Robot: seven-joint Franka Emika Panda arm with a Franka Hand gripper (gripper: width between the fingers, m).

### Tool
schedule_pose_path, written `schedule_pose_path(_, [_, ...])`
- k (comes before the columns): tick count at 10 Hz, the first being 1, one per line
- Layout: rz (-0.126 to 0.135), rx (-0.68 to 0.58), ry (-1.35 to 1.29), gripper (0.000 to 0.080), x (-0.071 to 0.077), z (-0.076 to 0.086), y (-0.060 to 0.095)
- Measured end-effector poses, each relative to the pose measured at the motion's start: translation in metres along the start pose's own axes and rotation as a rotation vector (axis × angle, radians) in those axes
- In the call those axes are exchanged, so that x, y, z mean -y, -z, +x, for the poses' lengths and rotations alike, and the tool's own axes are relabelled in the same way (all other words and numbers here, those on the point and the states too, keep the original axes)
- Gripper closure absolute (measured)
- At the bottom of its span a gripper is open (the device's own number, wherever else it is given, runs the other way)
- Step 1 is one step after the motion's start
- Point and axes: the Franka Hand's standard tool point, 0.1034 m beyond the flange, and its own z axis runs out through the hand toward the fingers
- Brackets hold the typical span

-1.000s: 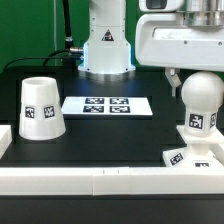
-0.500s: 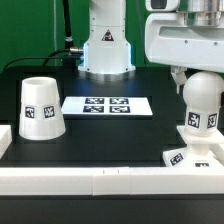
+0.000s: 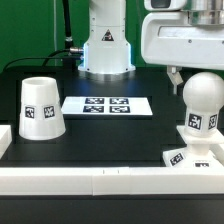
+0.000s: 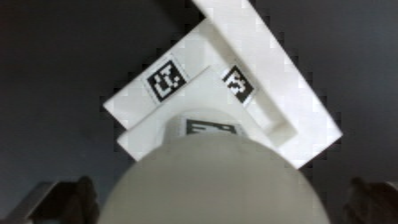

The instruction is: Assemble lamp

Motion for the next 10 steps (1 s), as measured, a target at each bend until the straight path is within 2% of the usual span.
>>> schedule_pose_path(3, [-0.001,0.001,0.201,0.0101,-0.0003,-0.0002,-0.0008])
schedule_pose_path(7, [-0.011,-0.005,0.718,0.0101,0.0003,0.0029,0.0007])
schedule_pose_path(10, [-0.016,-0.008,0.917,0.0101,0.0021,0.0033,0.0011])
